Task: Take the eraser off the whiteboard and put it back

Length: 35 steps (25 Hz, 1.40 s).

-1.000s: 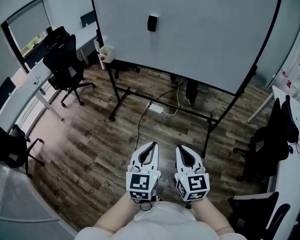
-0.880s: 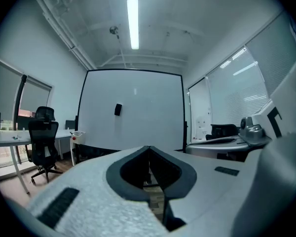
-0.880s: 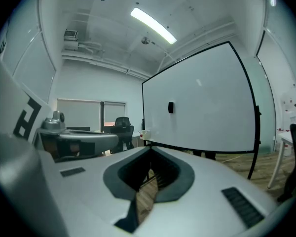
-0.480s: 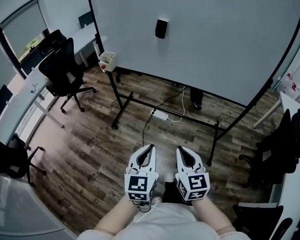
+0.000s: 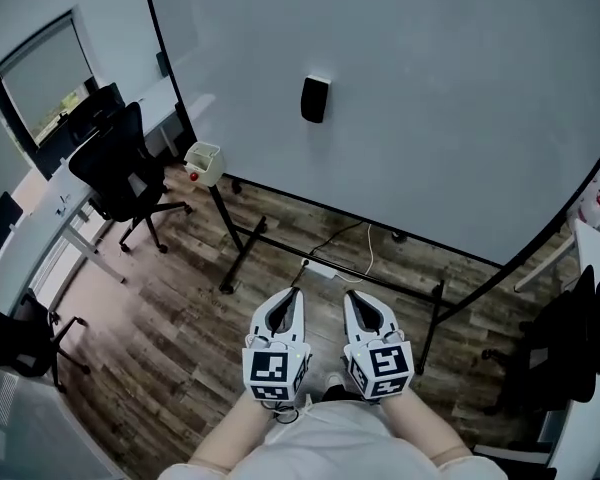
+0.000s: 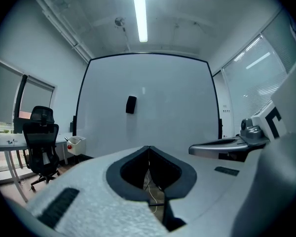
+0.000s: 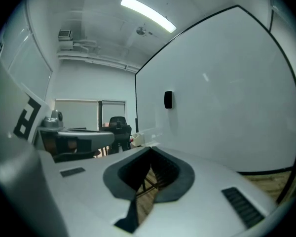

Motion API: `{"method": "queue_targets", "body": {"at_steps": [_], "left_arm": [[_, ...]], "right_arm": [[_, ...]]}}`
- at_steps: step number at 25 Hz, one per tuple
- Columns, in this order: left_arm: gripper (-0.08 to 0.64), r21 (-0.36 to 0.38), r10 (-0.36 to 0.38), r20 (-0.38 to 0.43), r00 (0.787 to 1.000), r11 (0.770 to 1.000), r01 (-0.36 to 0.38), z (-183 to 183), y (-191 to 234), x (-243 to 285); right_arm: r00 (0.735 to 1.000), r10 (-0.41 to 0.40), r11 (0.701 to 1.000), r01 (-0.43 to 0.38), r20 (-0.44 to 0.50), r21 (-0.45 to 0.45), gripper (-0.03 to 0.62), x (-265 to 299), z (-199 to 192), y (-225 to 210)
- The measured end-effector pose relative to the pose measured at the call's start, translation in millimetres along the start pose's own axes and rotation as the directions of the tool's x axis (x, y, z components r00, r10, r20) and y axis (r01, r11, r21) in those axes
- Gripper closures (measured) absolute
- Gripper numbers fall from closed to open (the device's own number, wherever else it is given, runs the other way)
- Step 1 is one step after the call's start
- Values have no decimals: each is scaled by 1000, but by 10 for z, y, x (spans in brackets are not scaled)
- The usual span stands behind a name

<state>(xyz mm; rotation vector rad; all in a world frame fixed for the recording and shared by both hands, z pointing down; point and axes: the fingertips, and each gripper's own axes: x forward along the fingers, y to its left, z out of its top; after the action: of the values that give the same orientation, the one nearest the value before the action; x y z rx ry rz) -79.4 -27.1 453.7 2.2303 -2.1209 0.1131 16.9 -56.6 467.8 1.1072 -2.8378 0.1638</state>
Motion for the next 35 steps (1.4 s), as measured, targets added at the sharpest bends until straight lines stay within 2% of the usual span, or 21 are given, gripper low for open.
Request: {"method": "queue_targets", "body": {"at_steps": [10,14,17,21,28,35], "left_arm": [[543,0,8,90,996,1000,-8,378,175,1218],[541,0,-19,110,994,1000,19,499,273,1544],[543,27,-49,152,987,999,45,658,391,1747],[543,37,-81,193,978,996,75,828,563,2000],[541,76,-194,212,958,980,182,1154,846,2411],[539,76,-316,183,931,949,307,1355,868,2733]], "right_arm": [[1000,-3,1000,4,23,-29,565,847,338,-868],[999,-27,999,27,25,-22,565,1065,394,-1018],[998,-51,998,52,32,-18,565,1255,459,-1071],[993,-109,994,110,41,-21,565,1481,581,-1155],[973,-208,977,211,100,-16,565,1852,930,-1175],[952,-296,955,297,82,-1,565,2049,953,-1209]]}}
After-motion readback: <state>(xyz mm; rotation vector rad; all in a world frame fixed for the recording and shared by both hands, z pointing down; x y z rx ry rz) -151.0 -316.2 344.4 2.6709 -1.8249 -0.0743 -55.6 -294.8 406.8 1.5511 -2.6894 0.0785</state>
